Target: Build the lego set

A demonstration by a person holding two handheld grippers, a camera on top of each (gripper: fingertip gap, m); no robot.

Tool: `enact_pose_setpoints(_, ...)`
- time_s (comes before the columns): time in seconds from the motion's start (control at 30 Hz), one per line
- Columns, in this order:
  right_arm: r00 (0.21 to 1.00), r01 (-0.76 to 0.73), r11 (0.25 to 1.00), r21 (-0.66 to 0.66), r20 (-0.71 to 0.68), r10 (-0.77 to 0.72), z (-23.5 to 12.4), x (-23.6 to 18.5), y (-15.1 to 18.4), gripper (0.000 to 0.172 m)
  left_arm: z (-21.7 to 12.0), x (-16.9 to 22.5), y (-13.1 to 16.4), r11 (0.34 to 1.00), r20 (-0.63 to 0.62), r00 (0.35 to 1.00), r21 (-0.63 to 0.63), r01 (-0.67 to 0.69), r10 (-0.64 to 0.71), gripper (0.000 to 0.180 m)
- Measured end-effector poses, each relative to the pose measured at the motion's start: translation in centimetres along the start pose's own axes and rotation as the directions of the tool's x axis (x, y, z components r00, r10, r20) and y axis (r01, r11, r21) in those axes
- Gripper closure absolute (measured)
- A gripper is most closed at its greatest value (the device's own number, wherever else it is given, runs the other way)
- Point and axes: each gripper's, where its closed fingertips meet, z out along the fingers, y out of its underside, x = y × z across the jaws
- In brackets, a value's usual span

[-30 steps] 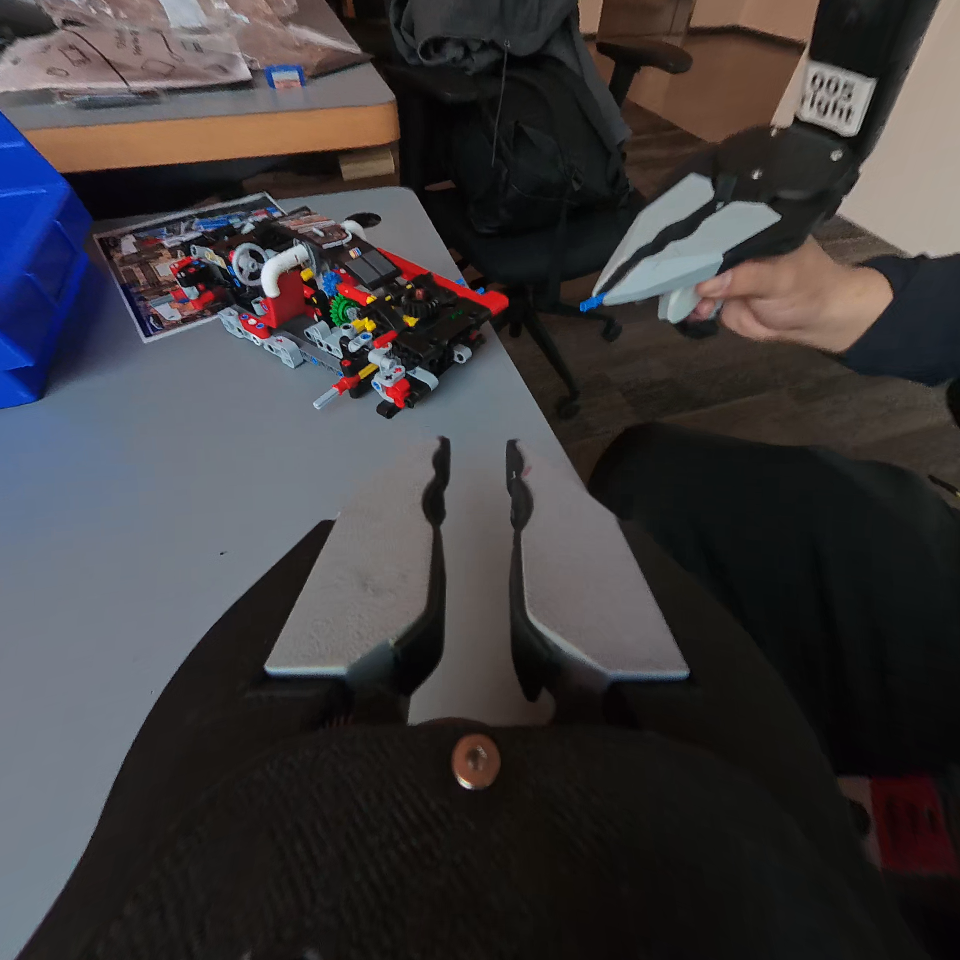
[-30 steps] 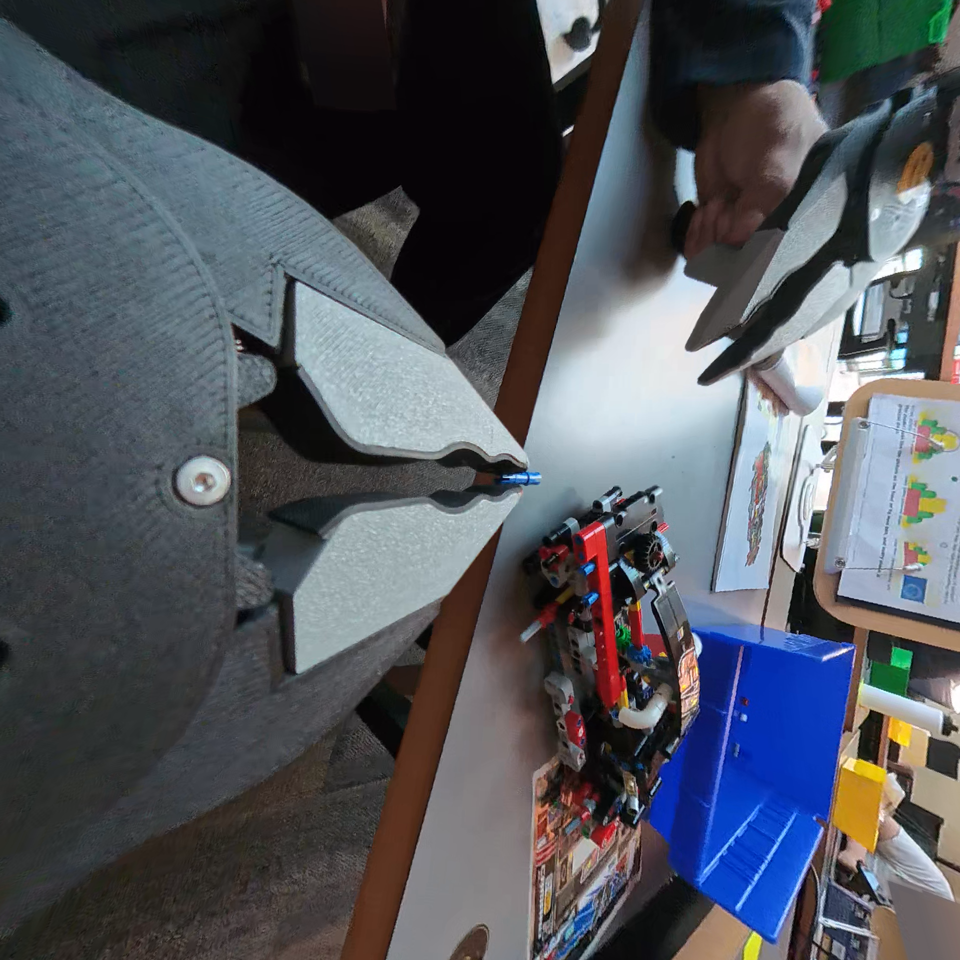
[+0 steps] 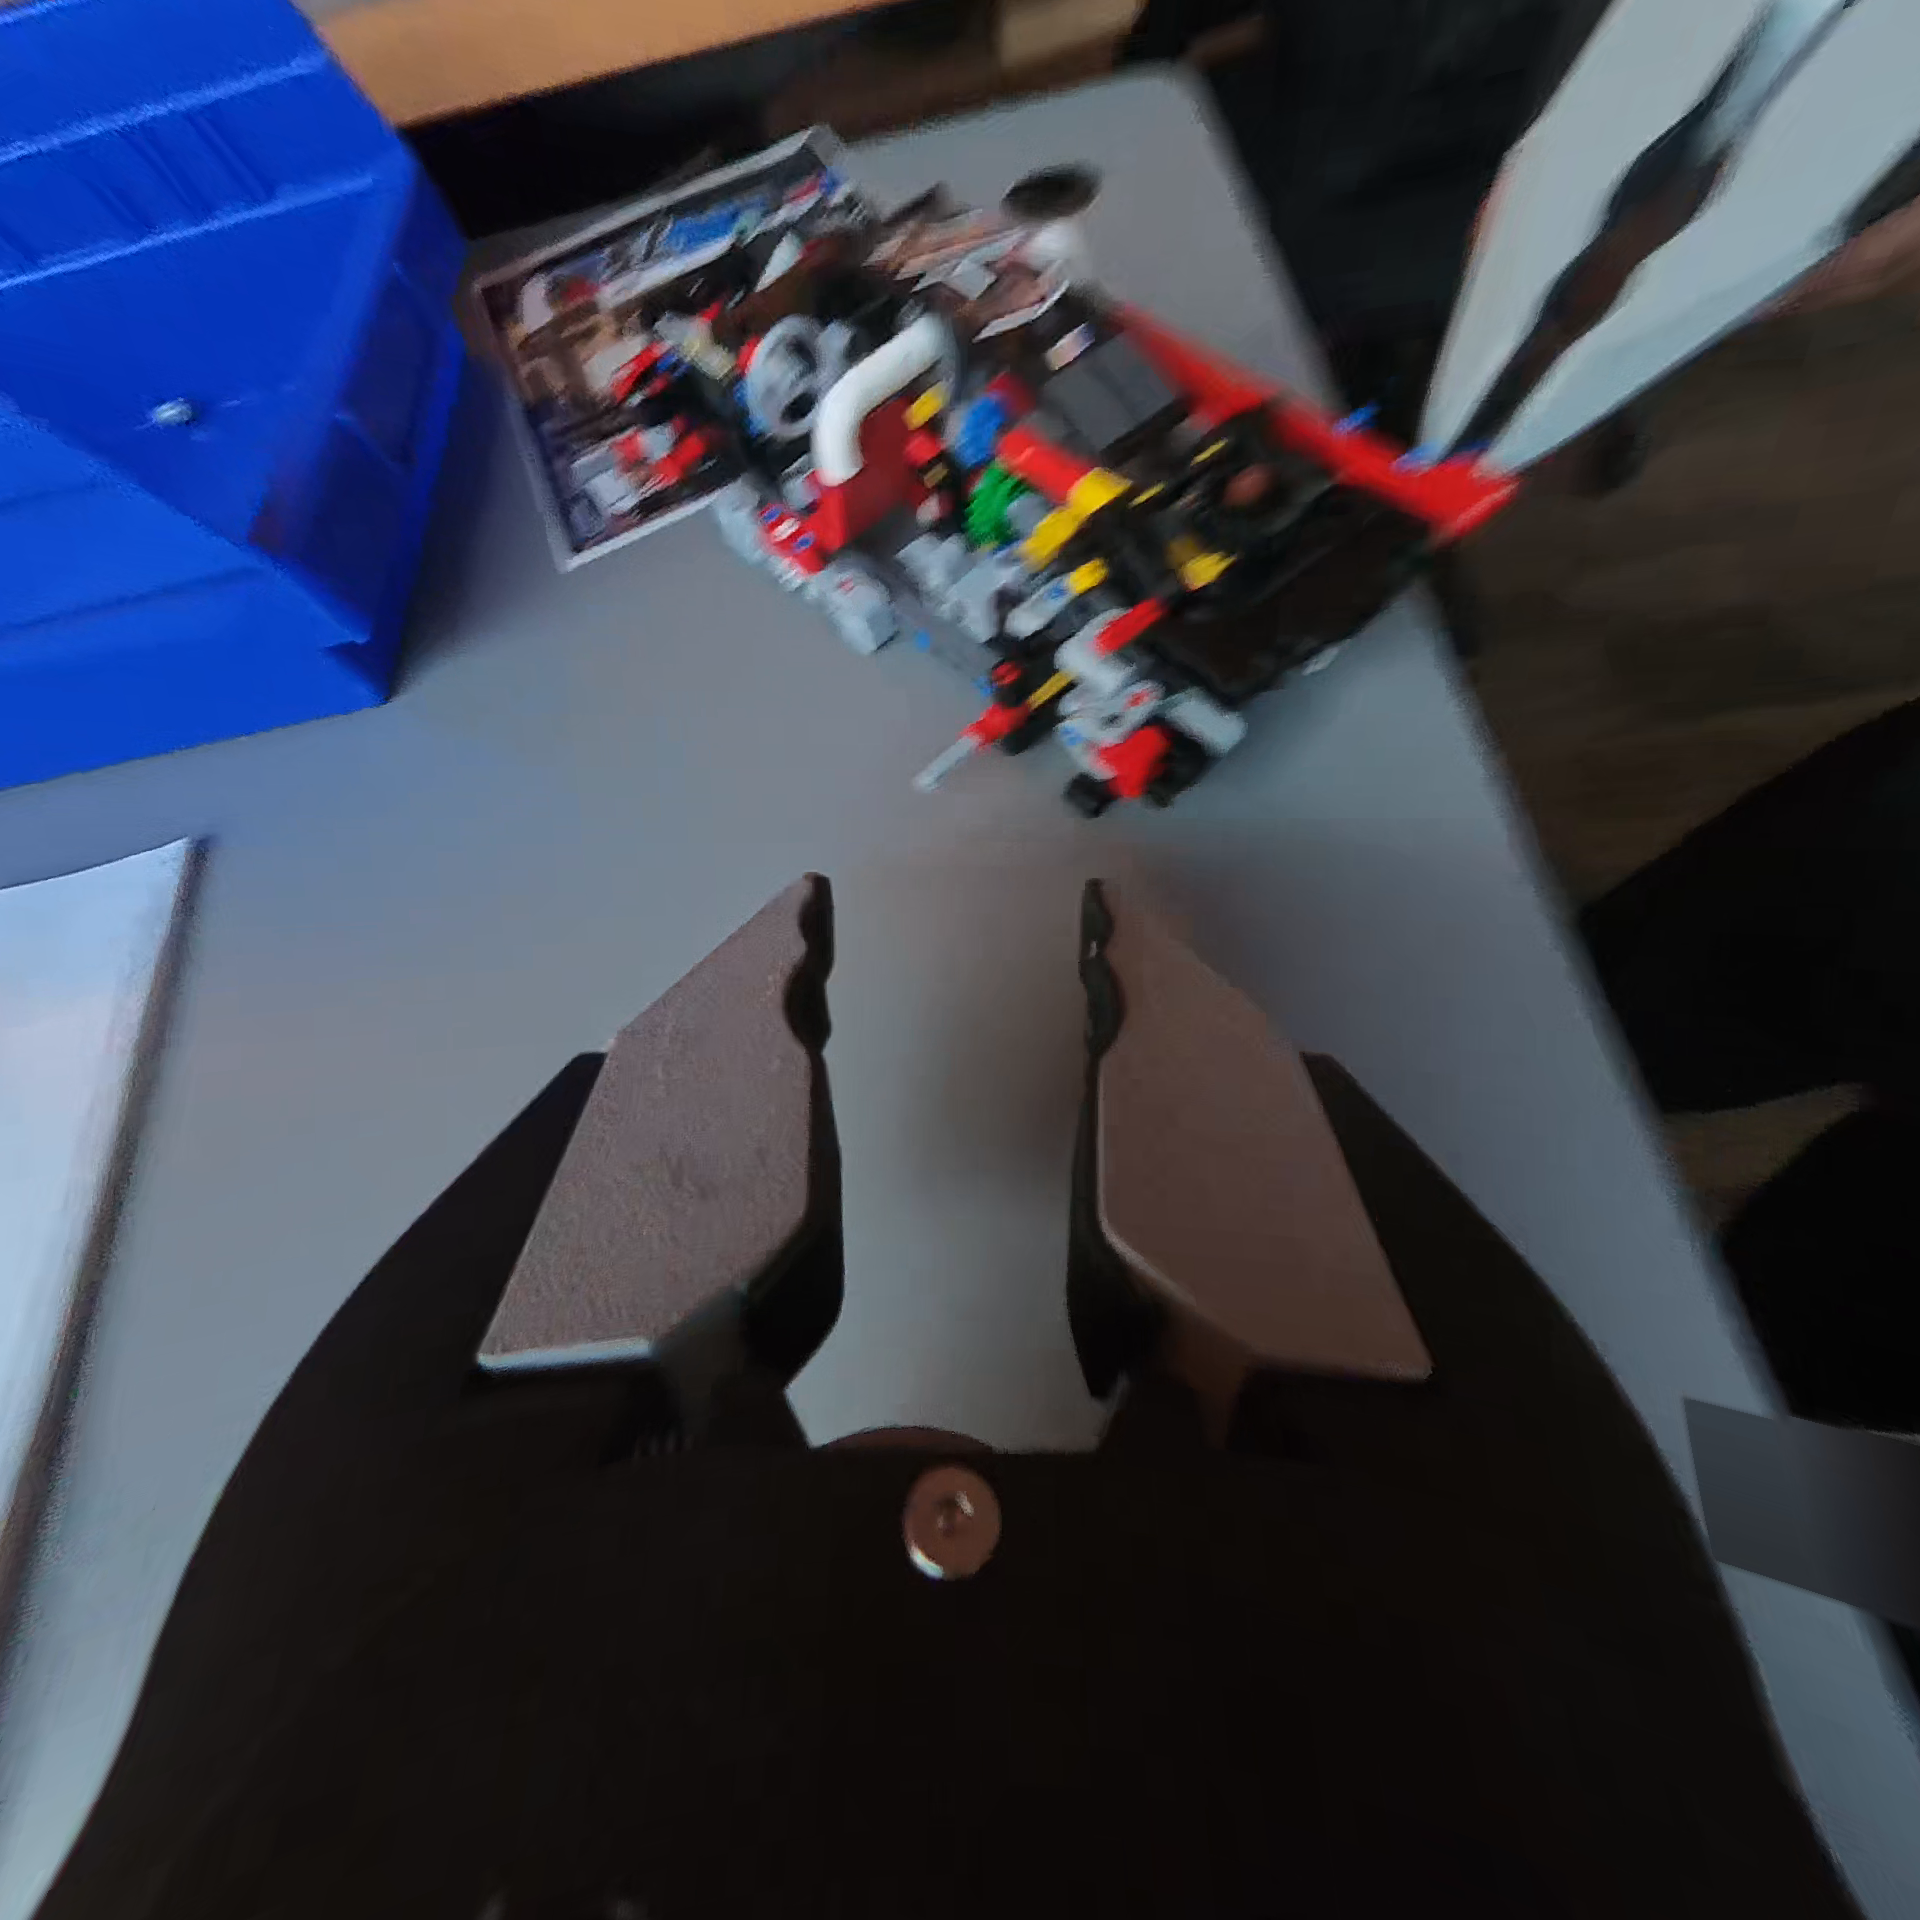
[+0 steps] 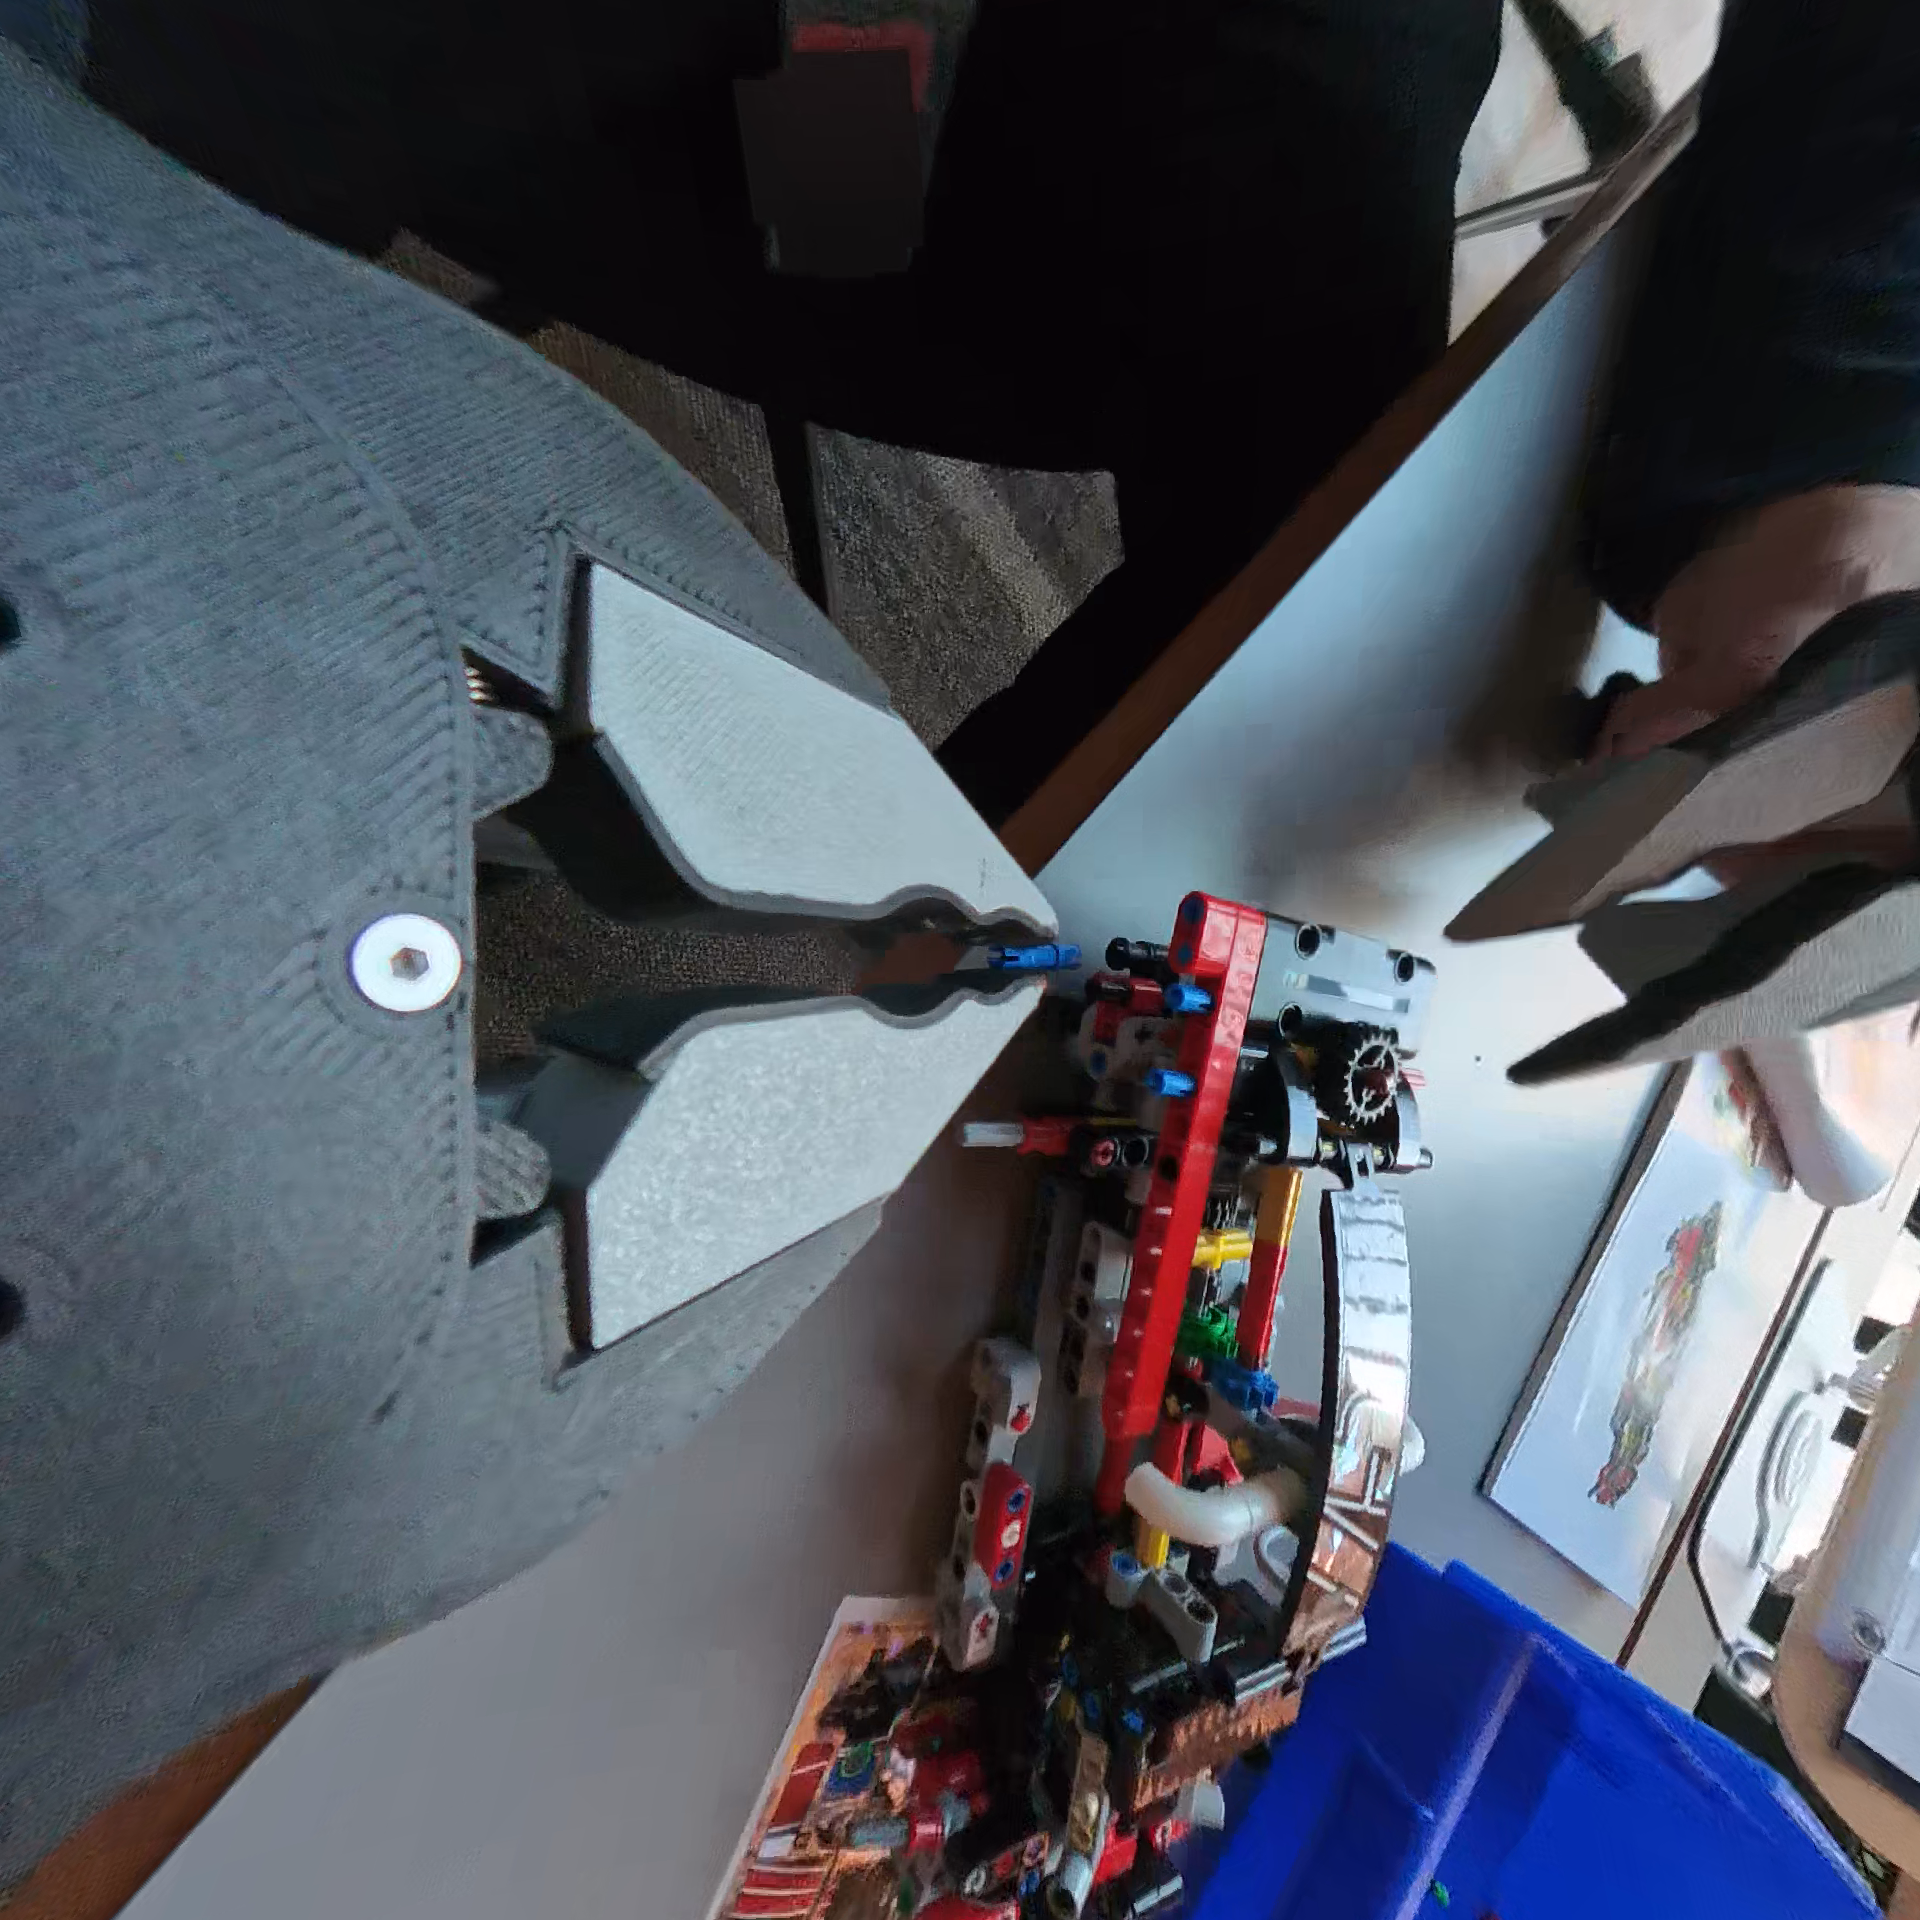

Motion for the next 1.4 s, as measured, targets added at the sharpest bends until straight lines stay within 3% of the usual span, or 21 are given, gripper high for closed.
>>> enact_pose_setpoints(0.1,0.998,-0.013,0.995,0.104,-0.053,0.018,-0.8,0.0,-0.9,0.171,-0.8,3.5,-1.5,0.992,-0.149,0.985,0.082,0.098,-0.085,0.140)
enact_pose_setpoints(0.2,0.995,-0.001,0.979,0.204,-0.099,0.022,-0.7,-0.9,-1.3,0.171,0.4,3.9,-1.4,0.995,-0.132,0.987,0.031,0.095,-0.091,0.120)
enact_pose_setpoints(0.33,0.984,0.000,0.997,0.076,-0.178,0.013,-0.2,-0.7,1.4,0.171,2.2,3.7,-1.6,0.997,-0.147,0.986,-0.014,0.079,-0.080,0.114)
enact_pose_setpoints(0.57,0.986,0.010,0.997,0.077,-0.168,0.003,-0.2,0.1,0.5,0.170,4.3,4.1,-2.5,0.994,-0.199,0.975,-0.047,0.094,-0.102,0.111)
enact_pose_setpoints(0.77,0.991,0.059,0.997,0.052,-0.125,-0.052,1.2,0.3,0.2,0.170,5.9,4.1,-1.2,0.980,-0.172,0.977,-0.170,0.099,-0.129,0.077)
enact_pose_setpoints(0.93,0.991,0.037,0.997,0.063,-0.130,-0.028,1.8,0.4,0.9,0.170,6.1,4.1,-1.5,0.982,-0.171,0.978,-0.163,0.090,-0.118,0.092)
enact_pose_setpoints(1.2,0.991,0.031,0.996,0.081,-0.135,-0.019,2.1,0.7,0.6,0.170,6.4,4.4,-1.6,0.975,-0.237,0.956,-0.178,0.133,-0.173,0.084)
enact_pose_setpoints(1.4,0.991,0.013,0.994,0.113,-0.135,0.002,1.8,1.0,0.5,0.171,6.6,4.2,-1.5,0.978,-0.208,0.968,-0.183,0.103,-0.141,0.088)
